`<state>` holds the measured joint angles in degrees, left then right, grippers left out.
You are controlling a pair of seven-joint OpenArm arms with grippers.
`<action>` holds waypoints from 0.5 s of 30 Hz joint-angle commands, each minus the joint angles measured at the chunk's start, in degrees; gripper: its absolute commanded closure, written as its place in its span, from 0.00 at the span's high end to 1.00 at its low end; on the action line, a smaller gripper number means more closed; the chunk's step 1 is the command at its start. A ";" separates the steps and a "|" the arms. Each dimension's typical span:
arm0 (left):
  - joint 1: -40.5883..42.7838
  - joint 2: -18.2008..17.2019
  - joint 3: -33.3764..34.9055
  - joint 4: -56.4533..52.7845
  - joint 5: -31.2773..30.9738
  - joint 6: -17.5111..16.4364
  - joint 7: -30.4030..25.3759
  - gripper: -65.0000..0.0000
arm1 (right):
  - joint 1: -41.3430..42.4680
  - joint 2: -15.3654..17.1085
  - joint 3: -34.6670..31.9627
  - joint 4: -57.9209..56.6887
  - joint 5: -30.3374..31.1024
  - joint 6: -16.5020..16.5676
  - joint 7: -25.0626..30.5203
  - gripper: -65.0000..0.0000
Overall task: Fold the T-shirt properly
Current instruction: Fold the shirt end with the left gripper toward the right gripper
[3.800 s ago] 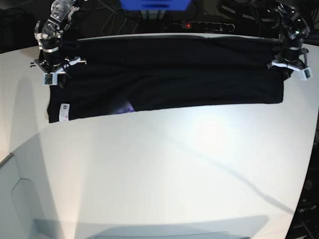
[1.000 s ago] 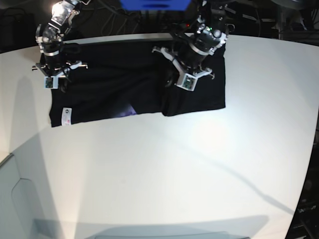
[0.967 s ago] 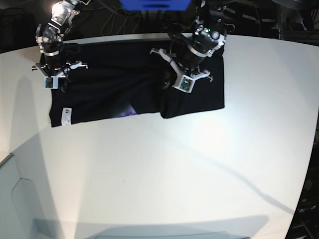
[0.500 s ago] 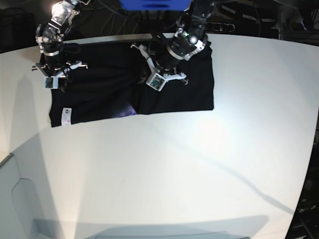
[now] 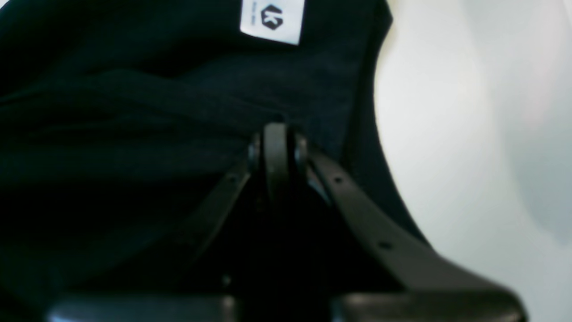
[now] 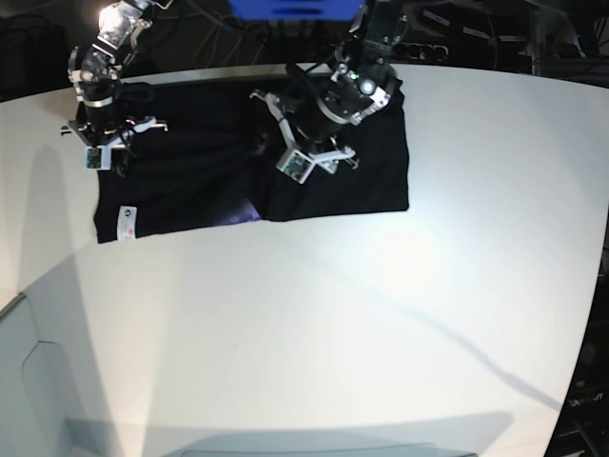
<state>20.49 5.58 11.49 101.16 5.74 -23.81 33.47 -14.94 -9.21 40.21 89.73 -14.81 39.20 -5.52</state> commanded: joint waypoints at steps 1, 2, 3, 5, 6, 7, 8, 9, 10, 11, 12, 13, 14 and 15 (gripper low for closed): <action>-0.23 0.53 1.39 2.70 -0.86 -0.49 -1.78 0.72 | -0.14 0.21 -0.07 0.60 -1.06 0.80 -1.56 0.11; -0.14 0.17 2.45 4.02 -0.86 -0.49 -1.78 0.78 | -0.14 0.21 -0.07 0.60 -1.06 0.80 -1.56 0.14; -0.14 0.00 3.50 5.60 -0.86 -0.49 -1.78 0.82 | -0.14 0.21 0.01 0.60 -1.06 0.80 -1.56 0.17; 0.12 -0.53 4.73 9.12 -0.86 -0.49 -1.61 0.84 | -0.14 0.21 0.01 0.68 -1.06 0.80 -1.56 0.21; 0.12 -0.97 5.00 10.53 -0.86 -0.41 -1.52 0.84 | -0.14 0.21 0.01 1.21 -1.06 0.80 -1.65 0.23; 0.30 -1.58 4.91 11.76 -0.86 -0.23 -1.43 0.84 | -0.14 0.21 0.01 1.83 -1.06 0.80 -1.65 0.24; 0.65 -2.38 4.65 12.64 -0.77 -0.14 -1.43 0.84 | -0.23 0.21 0.01 2.44 -1.06 0.80 -1.65 0.24; 0.83 -3.34 4.21 12.90 -0.42 -0.14 -1.43 0.84 | -0.23 0.21 0.01 2.97 -1.06 0.80 -1.65 0.25; 0.92 -4.75 3.15 12.99 -0.59 -0.14 -1.43 0.84 | -0.23 0.21 0.01 3.41 -1.06 0.80 -1.65 0.25; 1.00 -6.24 1.83 12.99 -0.77 -0.05 -1.43 0.84 | -0.23 0.21 0.01 3.85 -1.06 0.80 -1.65 0.25; 1.00 -7.12 0.60 12.81 -0.77 -0.05 -1.43 0.84 | -0.23 0.21 0.01 4.29 -1.06 0.80 -1.65 0.25; 1.09 -7.74 -0.80 12.73 -0.86 -0.05 -1.43 0.84 | -0.23 0.21 0.01 4.46 -1.06 0.80 -1.65 0.25; 1.71 -8.09 -2.56 12.64 -0.86 -0.05 -1.43 0.84 | -0.14 0.21 0.01 4.46 -1.06 0.80 -1.65 0.25; 2.41 -8.09 -4.85 12.55 -0.86 -0.05 -1.43 0.84 | -0.14 0.21 0.01 4.46 -1.06 0.80 -1.65 0.25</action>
<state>22.92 -2.90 6.07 112.71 5.87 -23.62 33.58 -15.16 -9.26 40.10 93.14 -16.34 39.35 -8.36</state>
